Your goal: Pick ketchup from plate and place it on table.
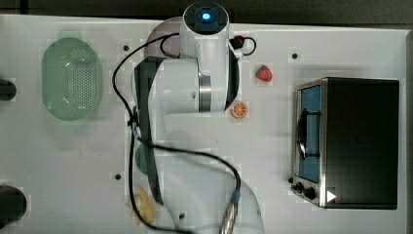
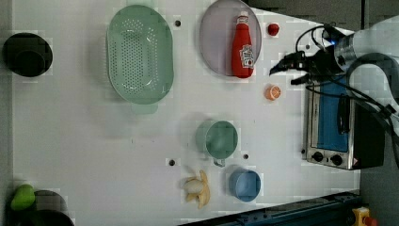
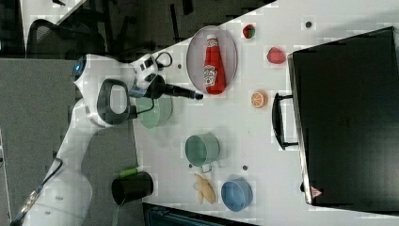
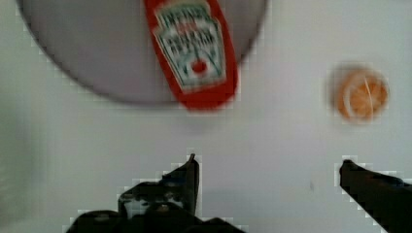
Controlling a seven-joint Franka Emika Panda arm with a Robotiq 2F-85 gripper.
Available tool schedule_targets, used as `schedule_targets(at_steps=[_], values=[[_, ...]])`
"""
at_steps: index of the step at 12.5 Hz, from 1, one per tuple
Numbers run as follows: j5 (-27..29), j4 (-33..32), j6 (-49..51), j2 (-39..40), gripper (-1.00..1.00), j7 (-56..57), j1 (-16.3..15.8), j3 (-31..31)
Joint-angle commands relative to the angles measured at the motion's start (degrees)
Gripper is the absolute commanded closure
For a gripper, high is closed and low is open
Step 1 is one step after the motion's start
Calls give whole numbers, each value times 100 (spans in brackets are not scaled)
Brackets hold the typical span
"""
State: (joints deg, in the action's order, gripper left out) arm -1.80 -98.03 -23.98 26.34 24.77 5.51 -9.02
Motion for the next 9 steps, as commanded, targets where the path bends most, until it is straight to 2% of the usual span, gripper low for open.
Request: schedule_targets(at_steps=[1, 4, 9], values=[[-312, 432, -562, 379, -100, 880, -189, -33], [-759, 730, -1222, 938, -100, 885, -281, -32], [-781, 982, -1899, 1741, -100, 883, -302, -27]])
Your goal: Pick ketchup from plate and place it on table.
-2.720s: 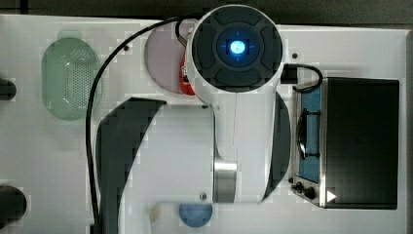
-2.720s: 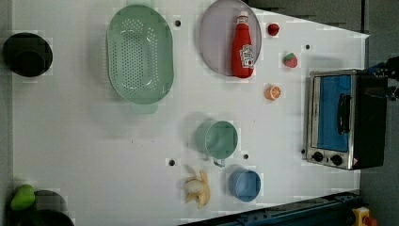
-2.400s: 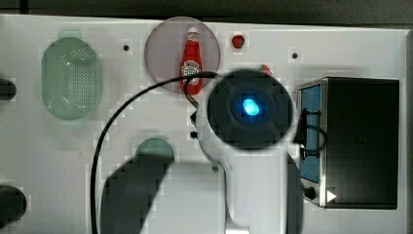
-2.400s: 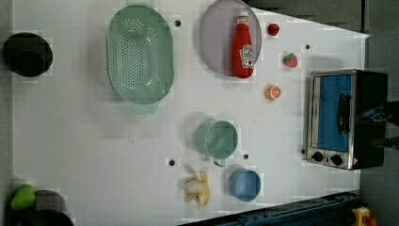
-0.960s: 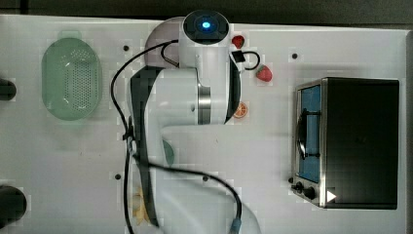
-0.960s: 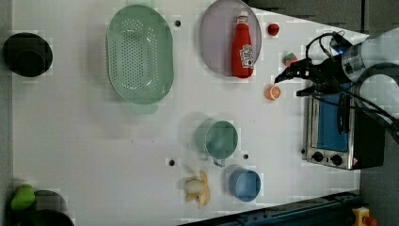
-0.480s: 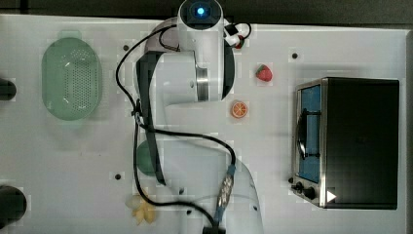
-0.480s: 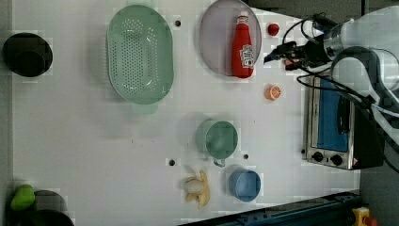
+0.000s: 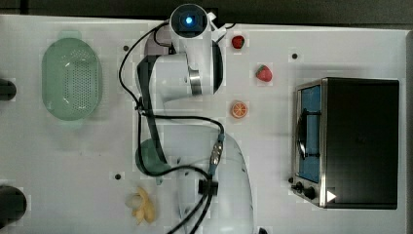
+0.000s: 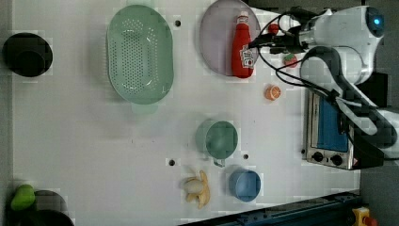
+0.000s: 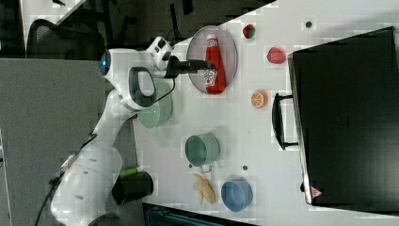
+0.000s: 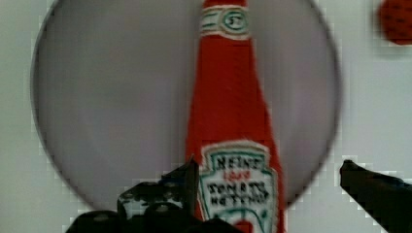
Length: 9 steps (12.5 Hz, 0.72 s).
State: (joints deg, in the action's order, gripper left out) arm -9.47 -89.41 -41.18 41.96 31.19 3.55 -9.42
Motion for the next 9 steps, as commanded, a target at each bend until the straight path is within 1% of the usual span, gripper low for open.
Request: schedule_targets(at_steps=[1, 5, 9], values=[[-16, 190, -314, 306, -100, 242, -112, 15], [-125, 440, -391, 701, -100, 242, -141, 31], [-125, 520, -537, 879, -100, 234, -146, 39]])
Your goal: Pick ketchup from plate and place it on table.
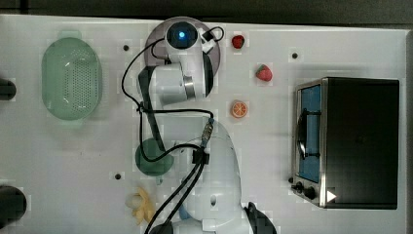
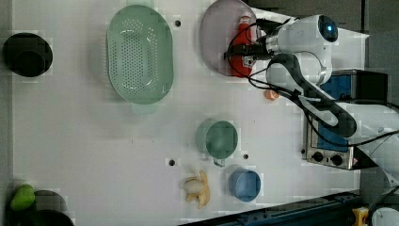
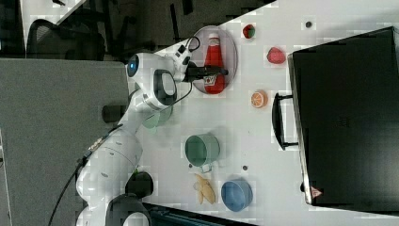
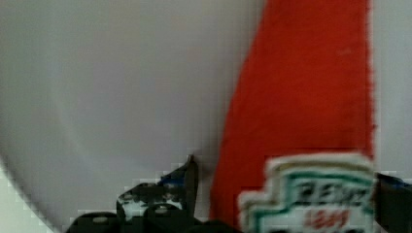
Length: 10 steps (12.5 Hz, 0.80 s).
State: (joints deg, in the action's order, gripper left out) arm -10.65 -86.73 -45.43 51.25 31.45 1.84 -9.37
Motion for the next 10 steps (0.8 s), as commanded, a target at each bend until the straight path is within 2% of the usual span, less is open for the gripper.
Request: schedule_targets(at_steps=[1, 4, 10], values=[[-7, 252, -125, -41, -92, 208, 24, 32], [-6, 282, -161, -44, -19, 204, 25, 34], [43, 416, -158, -188, -18, 192, 33, 6]])
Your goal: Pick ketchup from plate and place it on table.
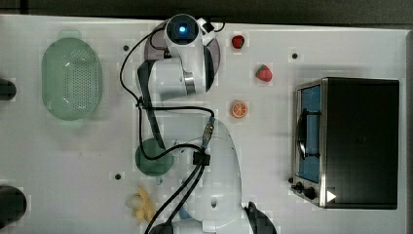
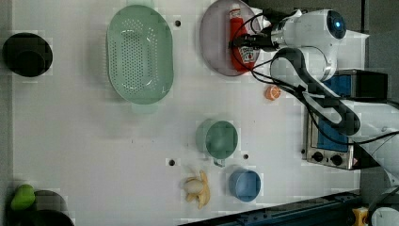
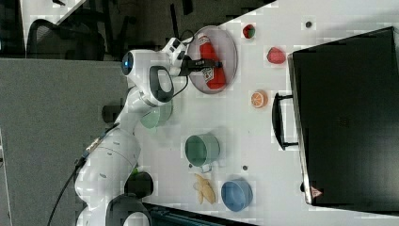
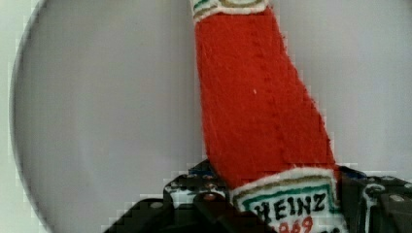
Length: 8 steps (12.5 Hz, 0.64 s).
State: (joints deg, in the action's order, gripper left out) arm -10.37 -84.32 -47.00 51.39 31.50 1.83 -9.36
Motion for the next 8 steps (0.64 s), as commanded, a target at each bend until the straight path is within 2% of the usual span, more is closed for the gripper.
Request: schedule_targets(at_steps=[1, 5, 8], values=[[64, 239, 33, -335, -18, 185, 50, 5], [718, 209, 1017, -1254, -18, 186, 178, 7], [744, 97, 1435, -2012, -18, 186, 327, 25]])
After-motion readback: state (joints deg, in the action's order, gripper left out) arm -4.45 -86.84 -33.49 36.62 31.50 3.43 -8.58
